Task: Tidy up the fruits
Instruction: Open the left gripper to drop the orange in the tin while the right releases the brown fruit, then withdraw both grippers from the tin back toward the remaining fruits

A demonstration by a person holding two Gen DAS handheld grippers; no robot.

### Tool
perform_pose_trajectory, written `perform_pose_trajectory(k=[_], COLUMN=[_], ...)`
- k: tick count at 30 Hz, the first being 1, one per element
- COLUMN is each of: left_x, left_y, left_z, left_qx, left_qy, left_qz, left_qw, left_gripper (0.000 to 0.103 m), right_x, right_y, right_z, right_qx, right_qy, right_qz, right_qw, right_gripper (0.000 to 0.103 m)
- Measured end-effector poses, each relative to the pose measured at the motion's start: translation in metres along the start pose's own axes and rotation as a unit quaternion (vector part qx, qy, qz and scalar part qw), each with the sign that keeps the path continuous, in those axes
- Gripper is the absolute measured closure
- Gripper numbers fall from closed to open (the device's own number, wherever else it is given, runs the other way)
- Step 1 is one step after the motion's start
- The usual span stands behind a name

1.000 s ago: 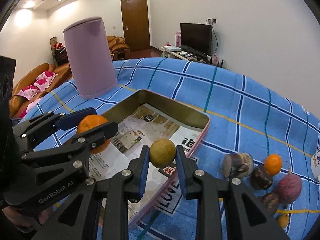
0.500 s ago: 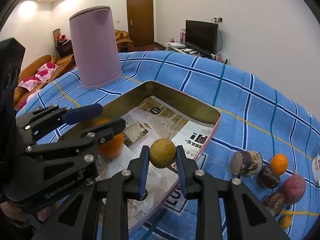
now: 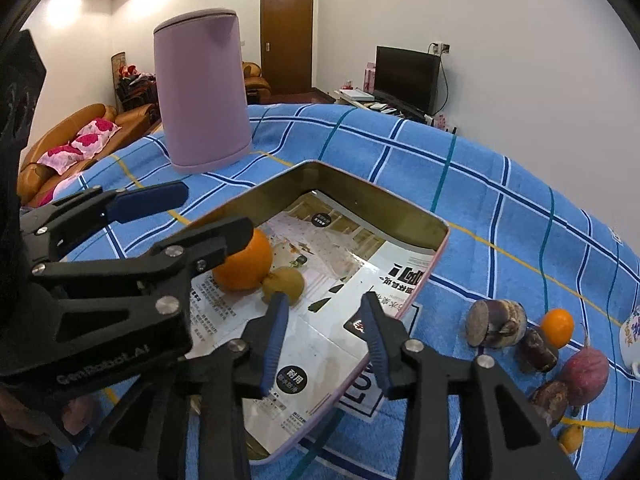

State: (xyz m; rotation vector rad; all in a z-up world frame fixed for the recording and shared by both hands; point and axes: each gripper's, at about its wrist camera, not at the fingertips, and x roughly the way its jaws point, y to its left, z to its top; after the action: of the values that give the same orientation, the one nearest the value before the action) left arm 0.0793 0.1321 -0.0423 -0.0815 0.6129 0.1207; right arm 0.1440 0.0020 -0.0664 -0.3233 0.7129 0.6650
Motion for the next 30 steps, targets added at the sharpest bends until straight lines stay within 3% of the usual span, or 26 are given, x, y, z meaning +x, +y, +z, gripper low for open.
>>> perform_pose_trajectory(k=[12, 16, 18, 21, 27, 30], left_x=[-0.023, -0.035, -0.043, -0.049, -0.052, -0.049], left_y=[-0.003, -0.008, -0.01, -0.016, -0.037, -0.052], left_z=[0.004, 0.006, 0.007, 0.01, 0.014, 0.014], left_qx=[0.001, 0.0, -0.007, -0.003, 0.011, 0.025], left_qy=[-0.025, -0.041, -0.06, -0.067, -0.057, -0.05], left_qz=[0.003, 0.01, 0.009, 0.004, -0.014, -0.015], left_qw=[0.9997, 0.9991, 0.9981, 0.9978, 0.9982, 0.9983], left_gripper=[0.025, 0.0, 0.0, 0.0, 0.0, 0.0], right_x=[-0.027, -0.04, -0.048, -0.059, -0.09, -0.11], right_y=[-0.012, -0.016, -0.018, -0.026, -0.057, -0.088], right_z=[-0.01, -0.017, -0.021, -0.028, -0.052, -0.07], right_qx=[0.025, 0.03, 0.031, 0.041, 0.074, 0.106], right_qy=[-0.021, -0.028, -0.035, -0.043, -0.061, -0.07], right_qz=[-0.016, -0.021, -0.028, -0.026, -0.05, -0.082], right_qw=[0.999, 0.999, 0.999, 0.998, 0.994, 0.989], right_gripper=[0.061, 0.053, 0.047, 0.046, 0.046, 0.046])
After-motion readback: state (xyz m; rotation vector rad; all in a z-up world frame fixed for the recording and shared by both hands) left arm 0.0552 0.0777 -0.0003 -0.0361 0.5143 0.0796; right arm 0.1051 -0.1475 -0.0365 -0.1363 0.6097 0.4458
